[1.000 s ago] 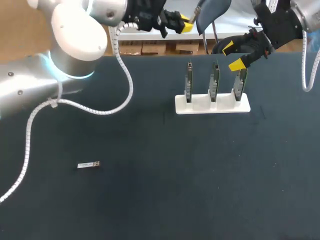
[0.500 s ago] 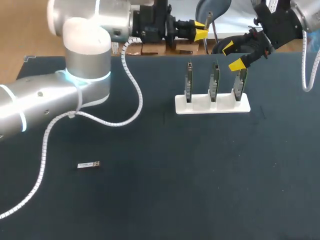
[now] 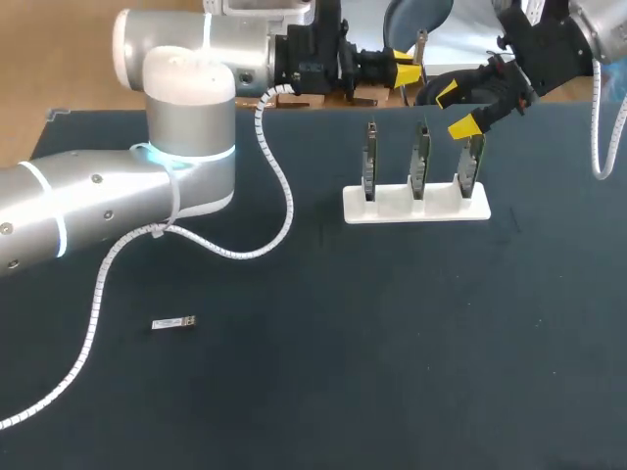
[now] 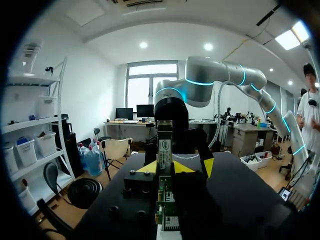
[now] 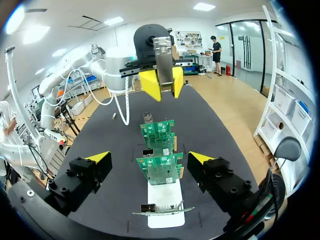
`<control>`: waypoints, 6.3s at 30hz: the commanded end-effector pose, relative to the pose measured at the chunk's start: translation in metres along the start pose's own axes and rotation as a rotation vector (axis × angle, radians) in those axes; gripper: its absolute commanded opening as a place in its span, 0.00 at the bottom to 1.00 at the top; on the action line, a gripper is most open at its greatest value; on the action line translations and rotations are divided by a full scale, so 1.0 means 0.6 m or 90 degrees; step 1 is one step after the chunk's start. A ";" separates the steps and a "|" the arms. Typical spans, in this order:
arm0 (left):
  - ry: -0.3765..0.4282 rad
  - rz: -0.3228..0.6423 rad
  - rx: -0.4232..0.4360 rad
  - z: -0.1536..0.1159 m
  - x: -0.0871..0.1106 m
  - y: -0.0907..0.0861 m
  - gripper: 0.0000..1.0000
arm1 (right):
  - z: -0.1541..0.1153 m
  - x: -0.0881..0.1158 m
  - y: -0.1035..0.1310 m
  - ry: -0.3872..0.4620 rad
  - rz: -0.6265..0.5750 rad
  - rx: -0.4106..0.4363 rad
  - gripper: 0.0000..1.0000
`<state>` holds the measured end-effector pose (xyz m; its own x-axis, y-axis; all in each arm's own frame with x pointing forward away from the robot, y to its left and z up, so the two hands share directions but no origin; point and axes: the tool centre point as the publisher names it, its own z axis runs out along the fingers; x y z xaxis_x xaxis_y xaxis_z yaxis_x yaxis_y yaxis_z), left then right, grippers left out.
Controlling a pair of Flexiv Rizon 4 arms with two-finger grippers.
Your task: Pick up the optical module with the left hand, and insert it into the network port with the right hand.
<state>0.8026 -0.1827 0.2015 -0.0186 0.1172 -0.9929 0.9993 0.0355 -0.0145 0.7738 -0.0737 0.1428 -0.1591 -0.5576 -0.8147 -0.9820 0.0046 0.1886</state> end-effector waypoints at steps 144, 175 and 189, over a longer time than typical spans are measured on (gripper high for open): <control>0.030 -0.013 0.016 0.030 0.059 -0.038 0.00 | -0.017 -0.116 0.005 -0.038 -0.066 0.017 0.42; 0.030 -0.013 0.016 0.030 0.059 -0.038 1.00 | -0.013 -0.114 0.007 -0.042 -0.073 0.029 0.00; 0.092 -0.017 0.019 0.007 0.049 -0.040 1.00 | -0.018 -0.113 0.009 -0.044 -0.074 0.038 0.00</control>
<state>0.7792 -0.1881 0.1658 -0.0418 0.2285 -0.9727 0.9991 0.0130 -0.0398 0.7857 -0.0440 0.2048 -0.0506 -0.4997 -0.8647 -0.9976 -0.0162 0.0677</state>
